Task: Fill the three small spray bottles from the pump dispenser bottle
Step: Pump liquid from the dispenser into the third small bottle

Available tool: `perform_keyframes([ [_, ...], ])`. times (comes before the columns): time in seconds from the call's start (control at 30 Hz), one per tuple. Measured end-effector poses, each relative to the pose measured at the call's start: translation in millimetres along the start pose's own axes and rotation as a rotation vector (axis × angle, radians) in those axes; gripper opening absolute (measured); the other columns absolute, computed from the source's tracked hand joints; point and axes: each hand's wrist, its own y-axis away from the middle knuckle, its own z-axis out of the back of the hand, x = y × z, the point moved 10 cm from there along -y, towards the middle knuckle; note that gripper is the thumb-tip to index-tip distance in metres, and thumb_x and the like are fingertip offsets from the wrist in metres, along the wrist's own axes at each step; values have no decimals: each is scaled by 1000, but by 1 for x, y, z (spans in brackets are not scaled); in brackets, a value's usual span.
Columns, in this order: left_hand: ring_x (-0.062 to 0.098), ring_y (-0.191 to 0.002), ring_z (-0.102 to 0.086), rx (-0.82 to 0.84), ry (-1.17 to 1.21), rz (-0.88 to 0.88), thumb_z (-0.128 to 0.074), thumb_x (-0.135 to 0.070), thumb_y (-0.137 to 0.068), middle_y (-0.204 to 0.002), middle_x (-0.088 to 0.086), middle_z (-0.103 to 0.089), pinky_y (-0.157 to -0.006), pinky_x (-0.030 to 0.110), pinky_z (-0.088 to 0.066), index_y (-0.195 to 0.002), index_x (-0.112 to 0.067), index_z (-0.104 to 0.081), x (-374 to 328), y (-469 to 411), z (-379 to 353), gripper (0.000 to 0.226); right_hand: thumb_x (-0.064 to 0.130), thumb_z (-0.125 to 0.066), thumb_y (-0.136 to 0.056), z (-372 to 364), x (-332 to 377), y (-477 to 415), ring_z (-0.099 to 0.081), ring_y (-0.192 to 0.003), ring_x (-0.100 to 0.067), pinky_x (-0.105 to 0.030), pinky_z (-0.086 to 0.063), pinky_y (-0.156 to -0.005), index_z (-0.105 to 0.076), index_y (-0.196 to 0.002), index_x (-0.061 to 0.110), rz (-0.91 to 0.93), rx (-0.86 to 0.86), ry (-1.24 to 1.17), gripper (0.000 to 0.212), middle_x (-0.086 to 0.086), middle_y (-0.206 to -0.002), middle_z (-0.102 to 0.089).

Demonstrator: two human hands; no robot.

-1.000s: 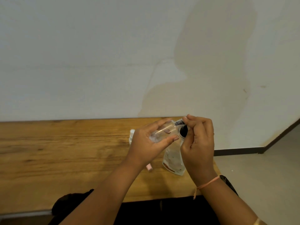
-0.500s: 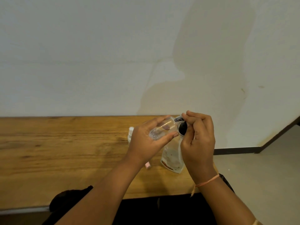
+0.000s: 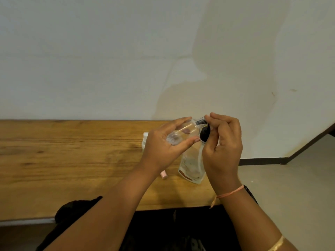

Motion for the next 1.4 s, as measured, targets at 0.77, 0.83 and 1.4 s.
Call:
perform_keyframes([
  [0.77, -7, -88, -63, -2, 21, 18, -75, -30, -69, -91, -15, -66, -77, 6, -45, -116, -21, -62, 3, 5, -3, 50, -4, -43, -85, 0, 0, 4, -59, -99, -24, -39, -54, -84, -65, -100, -3, 27, 25, 26, 26, -16, -102, -60],
  [0.83, -7, -90, -63, -10, 15, 2, -75, -30, -69, -92, -14, -66, -78, 5, -44, -116, -21, -62, 1, 4, -3, 50, -5, -44, -85, 1, 0, 2, -59, -99, -24, -40, -54, -83, -65, -100, -2, 15, 8, -2, 26, -15, -102, -59],
  [1.4, -4, -91, -64, -21, 4, -23, -74, -33, -69, -93, -14, -67, -82, 7, -45, -115, -19, -64, -1, 5, -2, 50, -1, -40, -86, 0, -3, 4, -58, -101, -20, -19, -48, -90, -65, -100, -2, -25, 5, -12, 28, -13, -102, -58],
])
